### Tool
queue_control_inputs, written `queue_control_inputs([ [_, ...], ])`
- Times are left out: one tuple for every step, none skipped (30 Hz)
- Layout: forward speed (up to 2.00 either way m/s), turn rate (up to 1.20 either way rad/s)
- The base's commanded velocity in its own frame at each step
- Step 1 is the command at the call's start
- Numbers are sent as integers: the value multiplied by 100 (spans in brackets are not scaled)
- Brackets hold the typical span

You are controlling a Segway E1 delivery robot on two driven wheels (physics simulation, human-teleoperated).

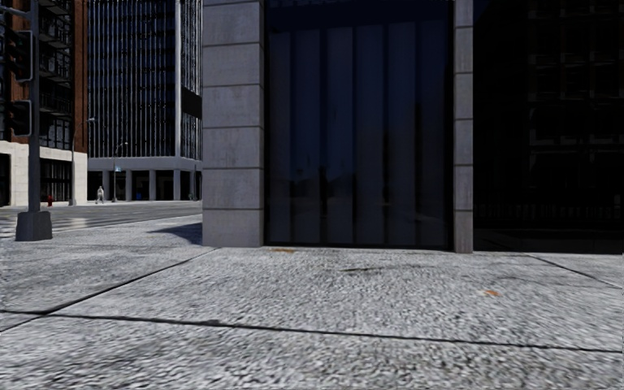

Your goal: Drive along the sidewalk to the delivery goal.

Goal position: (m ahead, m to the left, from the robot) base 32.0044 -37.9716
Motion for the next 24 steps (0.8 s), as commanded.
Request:
queue_control_inputs([
  [128,48],
  [128,48],
  [128,48],
  [128,48],
  [128,48],
  [128,48],
  [128,48],
  [128,48],
  [128,48],
  [128,49],
  [128,55],
  [128,58],
  [128,58],
  [128,59],
  [129,59],
  [200,59],
  [200,59],
  [200,59],
  [200,59],
  [200,59],
  [200,59],
  [200,59],
  [200,59],
  [200,59],
])
